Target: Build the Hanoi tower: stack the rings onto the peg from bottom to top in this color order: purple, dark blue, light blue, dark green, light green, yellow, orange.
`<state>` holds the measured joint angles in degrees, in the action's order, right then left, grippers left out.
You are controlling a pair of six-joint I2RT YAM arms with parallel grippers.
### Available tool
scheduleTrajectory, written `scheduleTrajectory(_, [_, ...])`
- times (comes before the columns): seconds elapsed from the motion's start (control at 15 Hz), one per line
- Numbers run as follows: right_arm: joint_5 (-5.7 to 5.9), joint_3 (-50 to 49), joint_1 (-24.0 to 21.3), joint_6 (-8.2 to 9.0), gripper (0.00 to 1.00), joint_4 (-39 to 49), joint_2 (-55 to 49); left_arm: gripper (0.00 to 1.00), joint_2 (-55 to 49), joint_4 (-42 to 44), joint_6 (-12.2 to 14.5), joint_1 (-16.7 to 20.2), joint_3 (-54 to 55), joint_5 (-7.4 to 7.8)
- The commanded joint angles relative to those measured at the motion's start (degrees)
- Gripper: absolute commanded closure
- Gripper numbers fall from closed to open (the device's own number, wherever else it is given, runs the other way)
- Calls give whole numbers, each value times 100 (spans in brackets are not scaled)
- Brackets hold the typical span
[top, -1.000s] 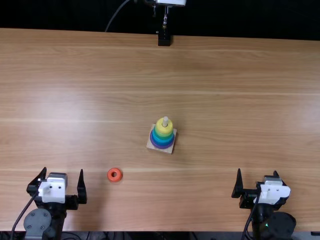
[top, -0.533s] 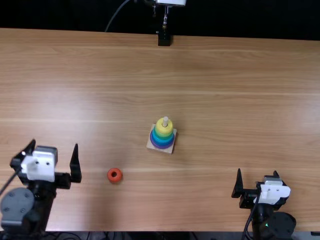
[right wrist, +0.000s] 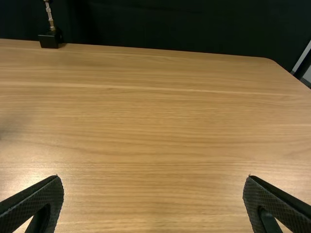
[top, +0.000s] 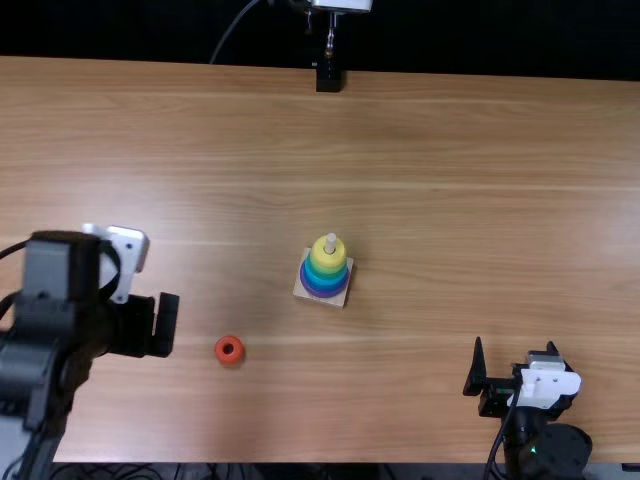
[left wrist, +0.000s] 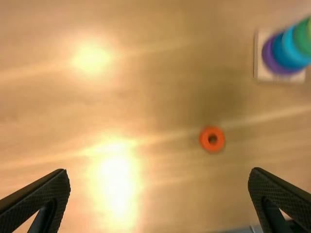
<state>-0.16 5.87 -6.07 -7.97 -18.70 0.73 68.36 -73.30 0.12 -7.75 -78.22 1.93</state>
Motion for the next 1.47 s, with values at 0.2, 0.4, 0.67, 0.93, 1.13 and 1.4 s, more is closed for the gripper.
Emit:
scheduleTrajectory(0.2, [59,-490,-61,37,0,-172,-73,0,925,-137,-919,-921,562,70])
scheduleTrajectory(0.4, [59,-490,-61,37,0,-172,-73,0,1180,1371,-940,-1185,1414,60])
scheduleTrajectory(0.67, [59,-490,-61,37,0,-161,-73,0,1224,2710,-1594,-1414,2399,-4])
scheduleTrajectory(0.93, [59,-490,-61,37,0,-161,-73,0,1461,2784,-1562,-1475,2741,49])
scheduleTrajectory(1.13, [59,-499,-61,37,0,-172,-73,0,1584,2995,-1552,-1712,2952,60])
scheduleTrajectory(1.4, [59,-499,-61,37,0,-172,-73,0,1848,3290,-1541,-1941,2996,60])
